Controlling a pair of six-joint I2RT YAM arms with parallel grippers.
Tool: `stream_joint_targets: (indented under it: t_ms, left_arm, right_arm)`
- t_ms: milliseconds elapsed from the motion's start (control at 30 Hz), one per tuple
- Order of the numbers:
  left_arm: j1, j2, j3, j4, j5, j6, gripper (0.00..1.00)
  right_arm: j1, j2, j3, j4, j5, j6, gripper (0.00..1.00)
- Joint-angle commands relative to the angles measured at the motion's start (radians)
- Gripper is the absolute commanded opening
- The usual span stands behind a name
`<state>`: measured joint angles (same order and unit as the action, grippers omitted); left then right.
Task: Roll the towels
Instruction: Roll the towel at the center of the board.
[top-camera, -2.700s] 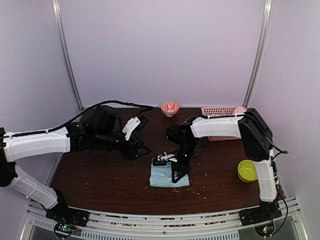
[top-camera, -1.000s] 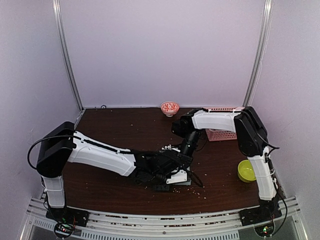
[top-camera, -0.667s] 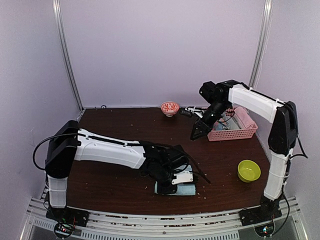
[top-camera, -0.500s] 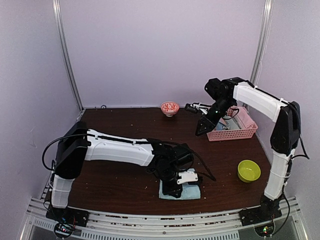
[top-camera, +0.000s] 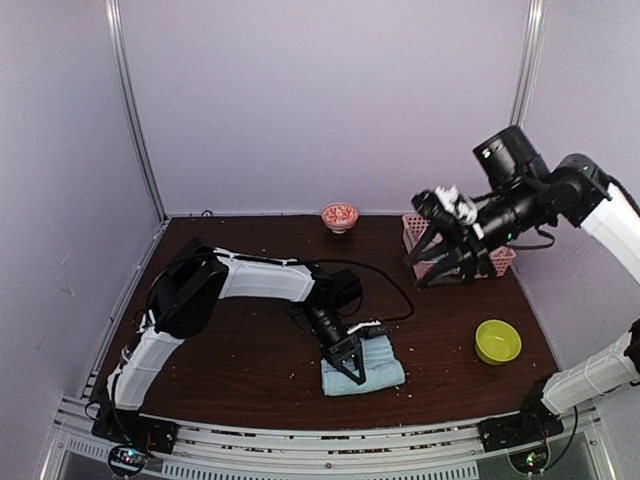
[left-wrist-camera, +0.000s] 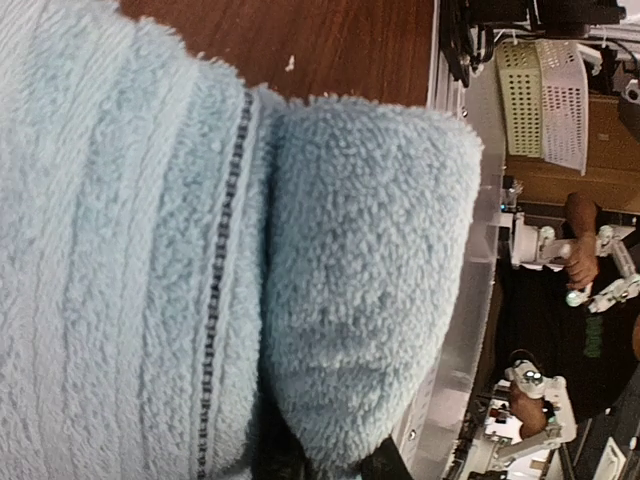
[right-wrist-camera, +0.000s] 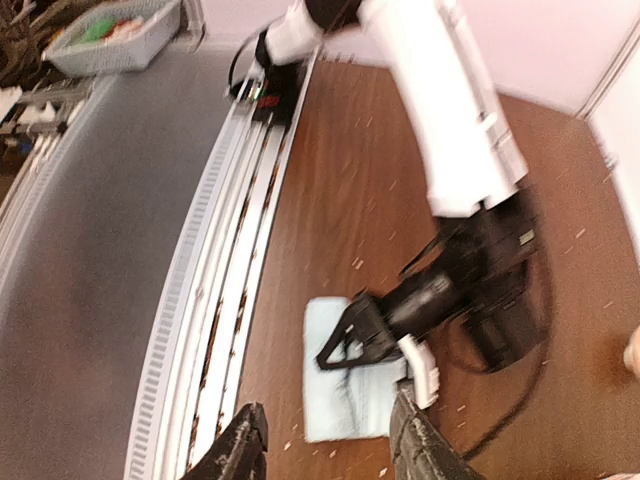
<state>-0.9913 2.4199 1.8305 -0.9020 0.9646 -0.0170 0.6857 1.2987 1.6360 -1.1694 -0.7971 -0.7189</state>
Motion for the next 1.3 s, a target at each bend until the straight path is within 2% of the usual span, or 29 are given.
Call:
stream_joint_targets:
  t_ms: [0, 133, 233, 433, 733, 800, 900, 967, 1033, 1133, 1267]
  left_arm:
    - [0.026, 0.096, 0.015, 0.000, -0.026, -0.062, 0.01]
    - [0.036, 0.108, 0.020, 0.007, -0.006, -0.066, 0.01]
    - [0.037, 0.115, 0.023, 0.008, -0.009, -0.062, 0.02]
    - [0.037, 0.121, 0.010, 0.007, -0.021, -0.049, 0.07]
    - [0.046, 0.108, 0.026, 0.007, -0.060, -0.033, 0.14]
    - [0.056, 0.091, 0.034, 0.015, -0.092, -0.030, 0.14]
    - [0.083, -0.012, -0.014, 0.083, -0.190, -0.033, 0.25]
    - [0.101, -0.112, -0.071, 0.133, -0.310, -0.039, 0.31]
    - [0.121, -0.228, -0.157, 0.205, -0.427, -0.053, 0.37]
    - [0.162, -0.399, -0.307, 0.325, -0.538, -0.091, 0.40]
    - [0.163, -0.610, -0.474, 0.453, -0.682, -0.103, 0.43]
  right_arm:
    - [0.155, 0.014, -0.287, 0.095, 0.206, -0.012, 0.42]
    - [0.261, 0.019, -0.473, 0.247, 0.372, 0.073, 0.39]
    - [0.321, 0.044, -0.590, 0.379, 0.498, 0.107, 0.44]
    - [0.403, 0.134, -0.697, 0.551, 0.650, 0.121, 0.51]
    - [0.451, 0.256, -0.803, 0.745, 0.783, 0.101, 0.50]
    - [0.452, 0.281, -0.821, 0.760, 0.780, 0.084, 0.47]
    - [0.443, 0.332, -0.789, 0.693, 0.724, 0.070, 0.26]
    - [0.416, 0.355, -0.754, 0.635, 0.651, 0.070, 0.18]
    - [0.382, 0.370, -0.723, 0.579, 0.585, 0.065, 0.14]
    - [0.313, 0.407, -0.655, 0.492, 0.479, 0.050, 0.13]
    - [0.192, 0.500, -0.531, 0.356, 0.326, 0.031, 0.12]
